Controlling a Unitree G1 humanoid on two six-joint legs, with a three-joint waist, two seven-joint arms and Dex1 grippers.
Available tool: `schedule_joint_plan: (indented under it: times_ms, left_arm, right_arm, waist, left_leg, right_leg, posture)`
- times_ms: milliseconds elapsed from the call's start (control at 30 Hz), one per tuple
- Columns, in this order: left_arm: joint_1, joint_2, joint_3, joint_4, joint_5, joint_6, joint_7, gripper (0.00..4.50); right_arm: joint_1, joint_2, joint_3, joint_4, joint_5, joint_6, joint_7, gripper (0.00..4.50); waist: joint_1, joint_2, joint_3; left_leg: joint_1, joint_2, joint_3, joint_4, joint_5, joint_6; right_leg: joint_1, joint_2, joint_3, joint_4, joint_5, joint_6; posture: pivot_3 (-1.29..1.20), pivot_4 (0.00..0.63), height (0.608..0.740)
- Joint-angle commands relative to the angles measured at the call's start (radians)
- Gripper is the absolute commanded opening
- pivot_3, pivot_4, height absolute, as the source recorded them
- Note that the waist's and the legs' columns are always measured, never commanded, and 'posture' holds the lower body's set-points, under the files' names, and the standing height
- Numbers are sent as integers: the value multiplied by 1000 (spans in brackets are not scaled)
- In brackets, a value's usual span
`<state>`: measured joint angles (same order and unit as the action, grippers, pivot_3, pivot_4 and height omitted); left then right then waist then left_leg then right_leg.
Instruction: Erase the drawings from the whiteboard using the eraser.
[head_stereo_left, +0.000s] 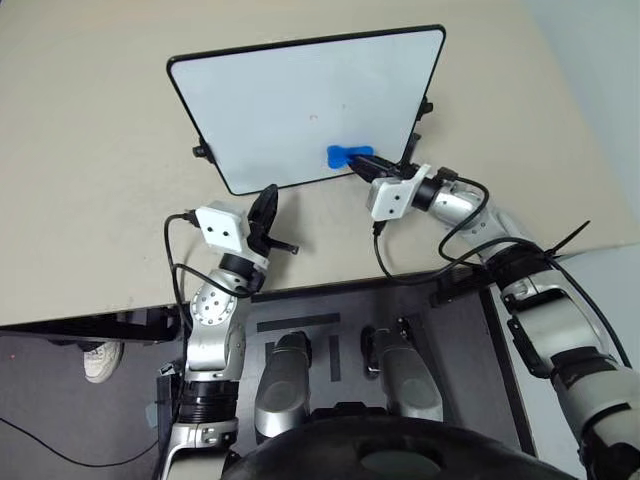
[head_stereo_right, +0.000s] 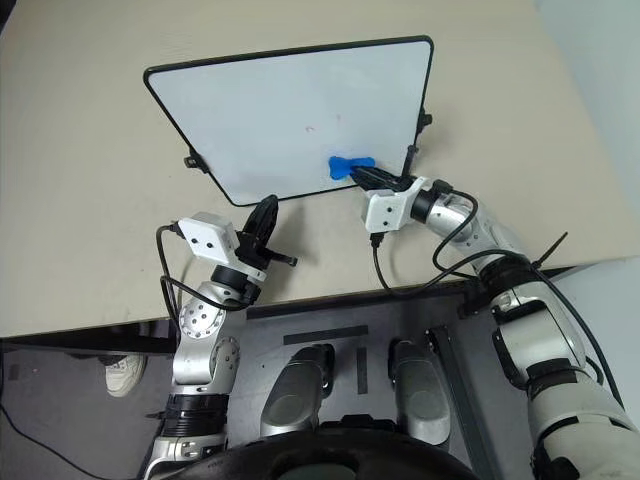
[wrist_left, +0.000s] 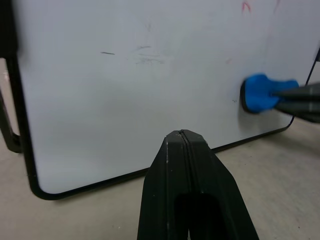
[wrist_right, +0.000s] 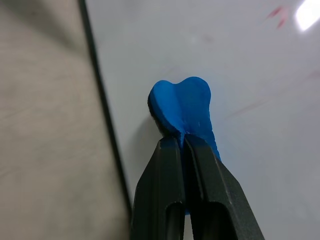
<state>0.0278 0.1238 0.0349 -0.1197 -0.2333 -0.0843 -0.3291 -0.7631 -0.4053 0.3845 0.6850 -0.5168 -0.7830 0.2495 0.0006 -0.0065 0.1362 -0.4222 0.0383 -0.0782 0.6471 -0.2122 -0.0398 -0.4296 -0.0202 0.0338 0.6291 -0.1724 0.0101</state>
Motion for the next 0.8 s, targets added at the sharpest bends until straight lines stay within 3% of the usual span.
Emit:
schedule_joint_plan:
  times_ms: [33, 267, 533, 800]
  left_arm:
    - [-6, 4, 4, -16, -4, -19, -7, 0]
    - [-7, 1, 5, -17, -4, -18, -3, 0]
    - [-7, 1, 3, -15, -4, -19, -5, 0]
    - [-14, 3, 4, -13, -4, -17, -6, 0]
  right_arm:
    - [-71, -6, -74, -81, 11, 13, -82, 35]
    - [-80, -21, -94, -140, -3, 39, -131, 35]
    - [-18, 25, -14, -123, 70, 35, 23, 35]
    - [8, 57, 50, -56, 35, 68, 106, 35]
  waist:
    - [-1, 0, 0]
    - [1, 0, 0]
    - [1, 0, 0]
    - [0, 0, 0]
  left_leg:
    - [0, 0, 0, 0, 0, 0]
    - [0, 0, 0, 0, 0, 0]
    - [-1, 0, 0, 0, -1, 1]
    - [-1, 0, 0, 0, -1, 1]
  right_leg:
    - [0, 0, 0, 0, 0, 0]
    - [0, 0, 0, 0, 1, -1]
    - [-1, 0, 0, -1, 0, 0]
    - [-1, 0, 0, -1, 0, 0]
  posture:
    - [0, 150, 740]
    - [0, 150, 740]
    - [0, 150, 740]
    - [0, 150, 740]
